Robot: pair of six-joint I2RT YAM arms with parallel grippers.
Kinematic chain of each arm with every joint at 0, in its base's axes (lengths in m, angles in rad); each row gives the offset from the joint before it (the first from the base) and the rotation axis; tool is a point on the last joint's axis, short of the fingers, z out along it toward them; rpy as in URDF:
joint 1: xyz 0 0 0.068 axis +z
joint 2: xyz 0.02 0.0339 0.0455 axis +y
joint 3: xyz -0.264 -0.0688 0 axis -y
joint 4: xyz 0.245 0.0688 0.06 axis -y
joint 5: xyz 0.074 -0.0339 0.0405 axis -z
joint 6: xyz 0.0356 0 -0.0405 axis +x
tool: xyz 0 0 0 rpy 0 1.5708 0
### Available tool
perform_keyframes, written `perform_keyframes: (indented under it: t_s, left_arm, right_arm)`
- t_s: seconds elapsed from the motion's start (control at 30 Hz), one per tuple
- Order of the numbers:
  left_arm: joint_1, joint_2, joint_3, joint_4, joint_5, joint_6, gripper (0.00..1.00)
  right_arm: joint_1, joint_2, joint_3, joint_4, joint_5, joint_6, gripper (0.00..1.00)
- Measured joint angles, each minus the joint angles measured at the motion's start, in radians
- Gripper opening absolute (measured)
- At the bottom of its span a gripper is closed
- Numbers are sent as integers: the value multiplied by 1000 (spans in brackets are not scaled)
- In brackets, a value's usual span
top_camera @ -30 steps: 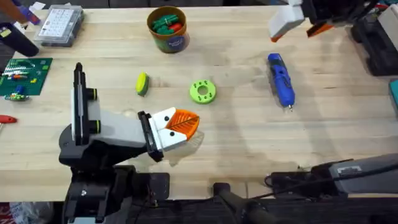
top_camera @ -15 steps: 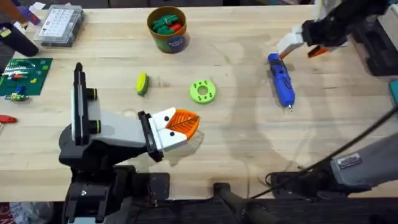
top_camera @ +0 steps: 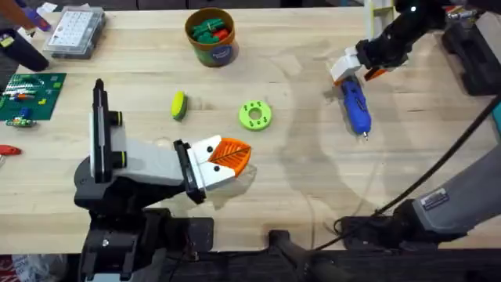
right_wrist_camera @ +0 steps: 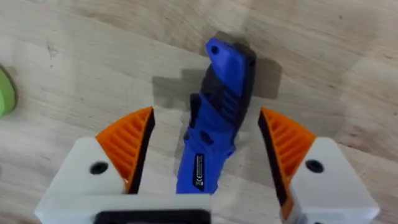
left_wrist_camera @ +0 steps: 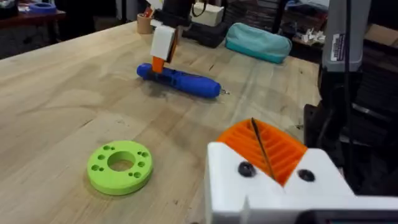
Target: Pick up the gripper from the table and insert it into the empty holder that is missing its gripper. Then pick up a screw, insert it into the mounting hole, and use the screwdriver to tighten it. Finally, clean up the table by picking up the vegetable and placing it into the bucket.
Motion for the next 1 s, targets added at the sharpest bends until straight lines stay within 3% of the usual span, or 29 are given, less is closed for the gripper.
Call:
perform_keyframes:
  t_s: [0.37, 0.9, 1.0]
  left_arm:
    - [0, 0, 0, 0, 0, 0, 4]
    - [0, 0, 0, 0, 0, 0, 4]
    - [0, 0, 0, 0, 0, 0, 4]
  right_arm:
    - [0, 2, -84, 52, 9, 3, 998]
    - [1, 60, -86, 86, 30, 15, 997]
    - [2, 60, -86, 91, 47, 16, 852]
